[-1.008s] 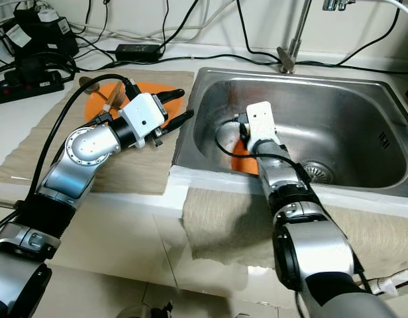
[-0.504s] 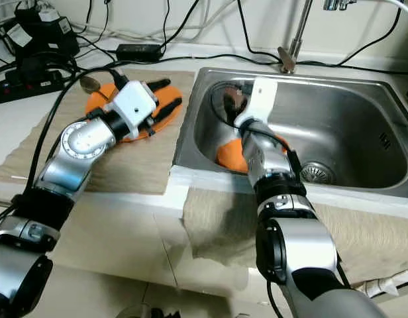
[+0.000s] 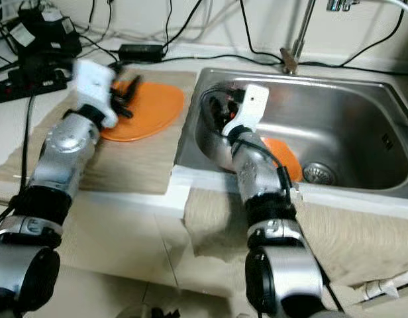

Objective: Kitchen organization

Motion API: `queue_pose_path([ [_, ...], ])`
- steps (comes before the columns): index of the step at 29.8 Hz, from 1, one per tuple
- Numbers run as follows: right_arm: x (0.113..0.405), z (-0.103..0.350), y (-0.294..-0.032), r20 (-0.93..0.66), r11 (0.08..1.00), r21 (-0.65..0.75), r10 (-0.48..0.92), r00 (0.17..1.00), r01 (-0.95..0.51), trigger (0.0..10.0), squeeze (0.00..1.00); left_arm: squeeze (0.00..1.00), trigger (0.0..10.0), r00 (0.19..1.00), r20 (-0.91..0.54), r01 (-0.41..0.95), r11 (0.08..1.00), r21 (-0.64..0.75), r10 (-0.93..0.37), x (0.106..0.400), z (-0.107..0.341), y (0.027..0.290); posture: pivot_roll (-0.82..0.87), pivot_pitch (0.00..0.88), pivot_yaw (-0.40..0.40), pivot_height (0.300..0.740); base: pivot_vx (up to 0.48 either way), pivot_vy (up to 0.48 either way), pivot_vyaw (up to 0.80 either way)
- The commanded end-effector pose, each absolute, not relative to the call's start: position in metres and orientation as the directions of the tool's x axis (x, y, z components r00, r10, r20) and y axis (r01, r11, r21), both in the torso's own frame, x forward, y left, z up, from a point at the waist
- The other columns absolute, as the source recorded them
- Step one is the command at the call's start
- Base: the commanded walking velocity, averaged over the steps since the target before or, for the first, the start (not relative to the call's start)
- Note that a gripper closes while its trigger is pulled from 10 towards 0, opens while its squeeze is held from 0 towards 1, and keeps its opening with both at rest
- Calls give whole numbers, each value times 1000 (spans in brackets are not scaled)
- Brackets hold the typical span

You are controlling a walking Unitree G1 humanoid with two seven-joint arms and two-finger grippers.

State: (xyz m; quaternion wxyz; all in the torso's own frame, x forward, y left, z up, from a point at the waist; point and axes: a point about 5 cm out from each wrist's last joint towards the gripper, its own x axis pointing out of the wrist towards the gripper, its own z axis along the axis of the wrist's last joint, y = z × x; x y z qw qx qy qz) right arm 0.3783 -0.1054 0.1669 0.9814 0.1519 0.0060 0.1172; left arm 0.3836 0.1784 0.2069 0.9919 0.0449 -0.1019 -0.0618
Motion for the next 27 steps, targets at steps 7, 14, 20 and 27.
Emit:
queue_pose_path([
  [7,360,178,-120,143,996,0,85,986,-86,10000,0,0,10000,994,91,-55,998,5,54,373,201,188,30,0,59,740,0,0,0],
  [14,329,164,-132,130,998,-31,-53,990,58,10000,0,0,10000,998,34,-46,999,0,46,337,212,187,29,0,86,740,0,0,0],
  [20,316,150,-127,77,998,31,-57,995,54,10000,0,0,10000,998,33,-51,999,-14,51,322,216,186,35,0,77,740,0,0,0],
  [27,316,161,-120,101,994,112,-32,994,21,10000,0,0,10000,999,2,-40,999,14,40,318,212,181,36,0,69,740,0,0,0],
])
